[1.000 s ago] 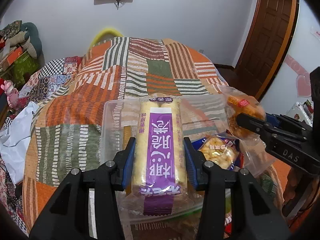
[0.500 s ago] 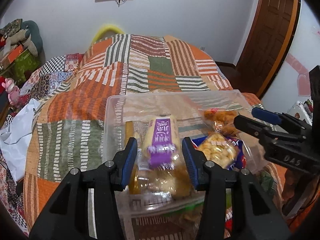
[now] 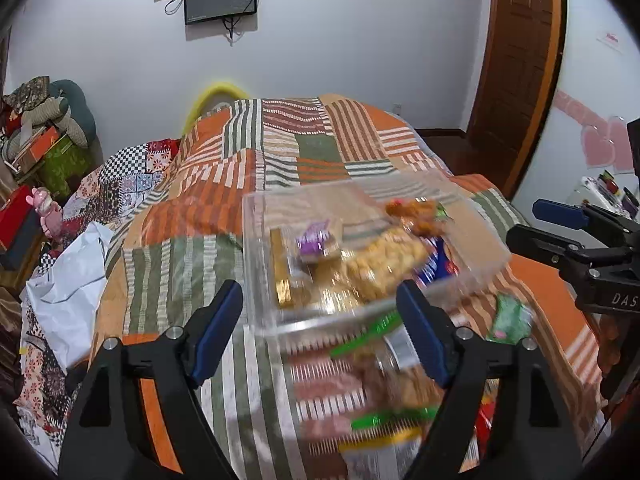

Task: Organize snacks
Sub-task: 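Grasp the yellow fries bag with the left tool while the right tool grasps the red noodle-snack bag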

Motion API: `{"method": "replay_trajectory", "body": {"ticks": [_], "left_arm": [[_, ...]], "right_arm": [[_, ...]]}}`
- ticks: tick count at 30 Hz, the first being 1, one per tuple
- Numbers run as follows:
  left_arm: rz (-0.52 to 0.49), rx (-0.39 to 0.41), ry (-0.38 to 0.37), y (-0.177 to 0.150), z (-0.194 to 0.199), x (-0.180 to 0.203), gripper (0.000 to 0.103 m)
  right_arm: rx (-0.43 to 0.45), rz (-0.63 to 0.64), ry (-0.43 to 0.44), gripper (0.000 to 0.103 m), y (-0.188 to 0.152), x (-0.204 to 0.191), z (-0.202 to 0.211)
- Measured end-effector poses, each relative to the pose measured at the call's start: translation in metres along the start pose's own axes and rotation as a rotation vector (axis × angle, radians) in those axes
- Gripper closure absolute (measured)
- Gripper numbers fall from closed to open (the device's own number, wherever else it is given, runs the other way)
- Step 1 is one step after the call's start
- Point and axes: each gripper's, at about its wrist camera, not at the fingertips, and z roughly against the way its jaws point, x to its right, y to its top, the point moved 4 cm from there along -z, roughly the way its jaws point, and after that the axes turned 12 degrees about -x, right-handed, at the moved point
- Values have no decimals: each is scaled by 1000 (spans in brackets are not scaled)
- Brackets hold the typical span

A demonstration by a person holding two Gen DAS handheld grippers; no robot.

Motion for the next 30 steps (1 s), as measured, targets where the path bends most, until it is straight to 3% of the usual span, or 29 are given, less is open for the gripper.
{"method": "replay_trajectory", "body": {"ticks": [9, 17, 22, 30], "left_arm": [[-9, -59, -13, -52, 10, 3, 19], [-39, -145, -28, -102, -3, 11, 19], [-55, -183, -68, -114, -12, 21, 19], [-54, -234, -76, -131, -33, 29, 19]], "right_arm": [[-81, 3, 8, 20, -54, -13, -3], [-214, 19, 35, 20, -89, -28, -37], [-254, 26, 93, 20, -98, -37, -44], [-267, -3, 36, 20, -118, -17, -39]]}}
